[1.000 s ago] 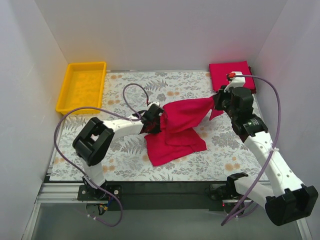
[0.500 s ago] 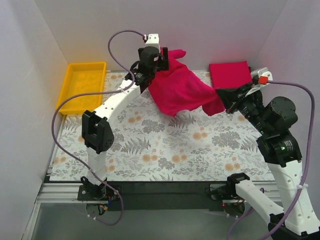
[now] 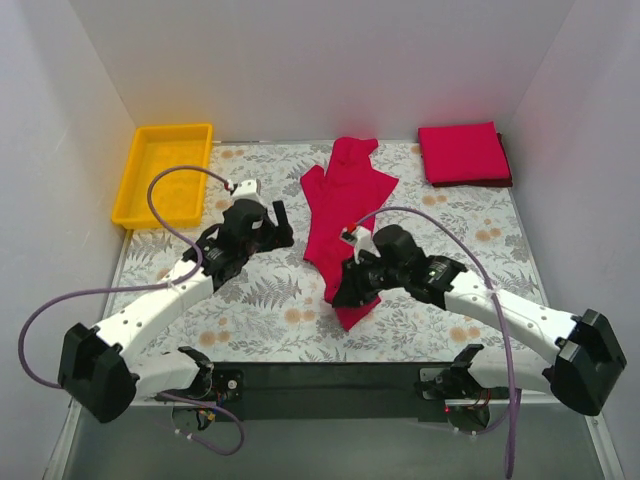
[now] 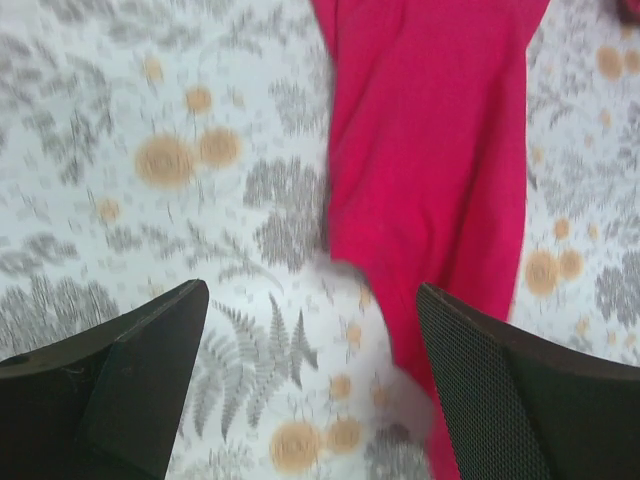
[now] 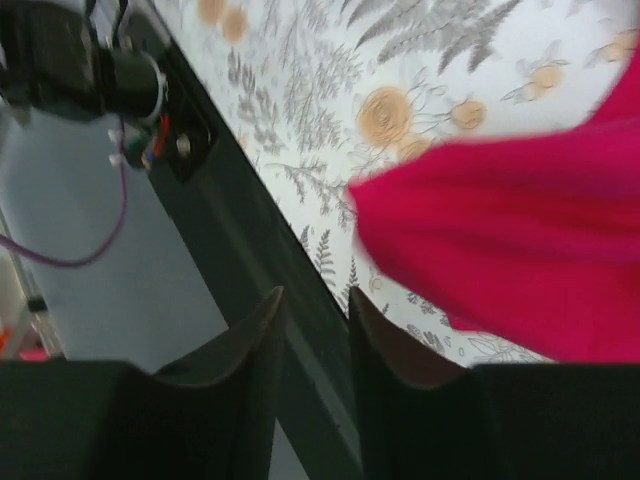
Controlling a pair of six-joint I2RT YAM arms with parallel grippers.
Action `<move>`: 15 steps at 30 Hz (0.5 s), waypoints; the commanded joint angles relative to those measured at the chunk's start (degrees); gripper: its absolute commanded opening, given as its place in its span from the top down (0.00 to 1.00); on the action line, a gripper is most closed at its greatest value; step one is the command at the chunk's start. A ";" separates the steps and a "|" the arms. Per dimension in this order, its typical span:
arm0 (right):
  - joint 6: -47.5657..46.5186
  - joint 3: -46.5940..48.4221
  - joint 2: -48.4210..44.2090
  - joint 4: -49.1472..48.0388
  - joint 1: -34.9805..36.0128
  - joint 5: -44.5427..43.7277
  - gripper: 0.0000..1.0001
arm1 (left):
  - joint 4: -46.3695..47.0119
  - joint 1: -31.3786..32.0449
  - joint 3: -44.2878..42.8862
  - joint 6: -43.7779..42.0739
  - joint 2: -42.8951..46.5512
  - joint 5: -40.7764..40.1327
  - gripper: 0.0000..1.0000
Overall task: Fold and stack the t-shirts
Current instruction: Flatten the tshirt out
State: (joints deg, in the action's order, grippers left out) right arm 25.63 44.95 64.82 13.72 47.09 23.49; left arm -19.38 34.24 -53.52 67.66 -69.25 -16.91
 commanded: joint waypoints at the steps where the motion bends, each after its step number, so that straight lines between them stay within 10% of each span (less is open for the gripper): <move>1: -2.41 4.70 5.64 1.13 6.25 -1.33 0.60 | -4.96 1.70 7.61 8.09 6.92 5.21 0.15; 8: -8.13 7.87 5.15 5.01 -4.41 -18.91 0.51 | -6.64 7.41 14.57 16.26 11.87 10.66 0.15; 15: -10.95 7.78 14.17 -5.00 -23.17 -21.11 0.53 | -1.81 19.02 8.88 16.37 -4.09 6.90 0.15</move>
State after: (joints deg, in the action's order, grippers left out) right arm 16.91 50.68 73.95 14.52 28.47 5.13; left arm -23.51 50.33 -40.49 83.15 -67.66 -8.45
